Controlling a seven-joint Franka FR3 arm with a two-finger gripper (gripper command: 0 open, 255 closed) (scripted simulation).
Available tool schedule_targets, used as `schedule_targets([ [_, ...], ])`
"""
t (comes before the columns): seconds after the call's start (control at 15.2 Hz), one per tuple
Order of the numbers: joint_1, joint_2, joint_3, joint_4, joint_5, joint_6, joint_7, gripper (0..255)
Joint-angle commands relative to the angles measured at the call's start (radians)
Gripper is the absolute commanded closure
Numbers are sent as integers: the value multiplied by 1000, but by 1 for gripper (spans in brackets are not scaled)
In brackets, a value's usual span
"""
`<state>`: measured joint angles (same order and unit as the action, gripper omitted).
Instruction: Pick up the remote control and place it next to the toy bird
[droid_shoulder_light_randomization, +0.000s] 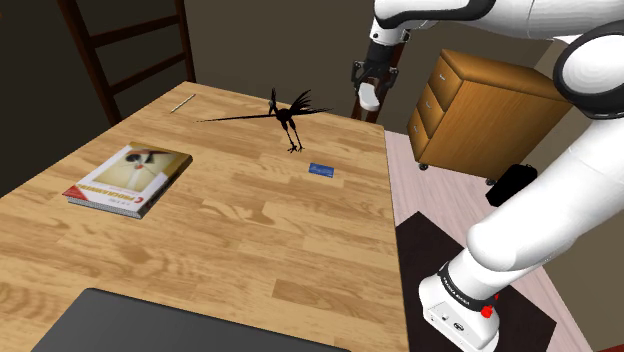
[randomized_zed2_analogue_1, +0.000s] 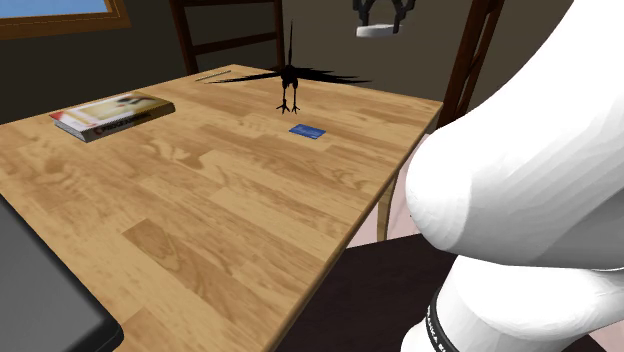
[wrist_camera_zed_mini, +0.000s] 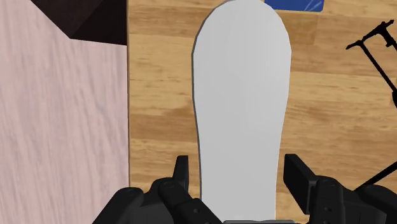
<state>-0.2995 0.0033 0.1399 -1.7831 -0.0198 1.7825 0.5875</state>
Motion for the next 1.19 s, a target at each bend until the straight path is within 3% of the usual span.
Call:
schedule_targets([
  [0.0, 0, 3, 0, -22, -1, 26, 1, 255],
  [1.12, 1, 42, 0, -206, -8, 248, 9, 255],
])
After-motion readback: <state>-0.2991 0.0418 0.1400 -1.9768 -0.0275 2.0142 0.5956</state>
